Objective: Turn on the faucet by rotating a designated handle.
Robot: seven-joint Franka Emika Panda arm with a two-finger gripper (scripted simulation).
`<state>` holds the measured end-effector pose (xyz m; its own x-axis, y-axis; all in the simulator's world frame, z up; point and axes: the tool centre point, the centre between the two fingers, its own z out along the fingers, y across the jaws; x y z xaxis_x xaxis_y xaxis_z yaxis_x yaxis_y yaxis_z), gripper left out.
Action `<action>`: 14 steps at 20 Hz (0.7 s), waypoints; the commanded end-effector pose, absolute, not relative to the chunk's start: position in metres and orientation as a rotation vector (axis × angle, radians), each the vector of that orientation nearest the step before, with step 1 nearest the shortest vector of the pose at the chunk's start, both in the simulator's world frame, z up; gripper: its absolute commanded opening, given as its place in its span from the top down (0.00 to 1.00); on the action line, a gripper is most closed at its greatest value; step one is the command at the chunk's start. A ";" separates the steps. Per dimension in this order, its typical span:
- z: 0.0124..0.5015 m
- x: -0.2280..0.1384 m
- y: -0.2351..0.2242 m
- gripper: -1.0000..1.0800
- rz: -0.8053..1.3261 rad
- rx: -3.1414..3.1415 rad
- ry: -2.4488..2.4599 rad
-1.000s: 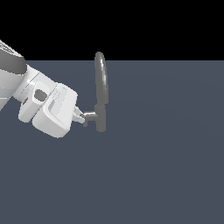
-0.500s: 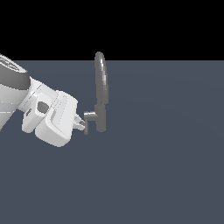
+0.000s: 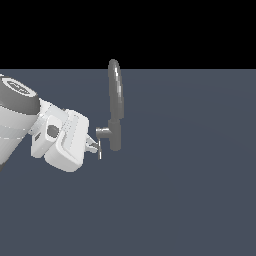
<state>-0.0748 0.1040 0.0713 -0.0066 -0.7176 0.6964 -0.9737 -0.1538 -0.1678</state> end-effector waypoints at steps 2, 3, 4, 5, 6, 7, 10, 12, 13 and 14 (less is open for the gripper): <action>0.063 -0.069 0.101 1.00 0.952 1.901 -1.748; 0.060 -0.067 0.101 1.00 0.949 1.899 -1.747; 0.057 -0.065 0.100 1.00 0.946 1.897 -1.747; 0.053 -0.063 0.100 1.00 0.943 1.895 -1.746; 0.050 -0.061 0.099 1.00 0.940 1.893 -1.746; 0.047 -0.059 0.099 1.00 0.937 1.891 -1.745; 0.037 -0.053 0.097 1.00 0.927 1.885 -1.744; 0.031 -0.049 0.096 1.00 0.921 1.881 -1.743; 0.028 -0.047 0.095 1.00 0.919 1.879 -1.742; 0.025 -0.045 0.095 1.00 0.916 1.877 -1.742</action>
<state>-0.0453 0.1144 0.0443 -0.0037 -0.7246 0.6892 -0.9775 -0.1428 -0.1555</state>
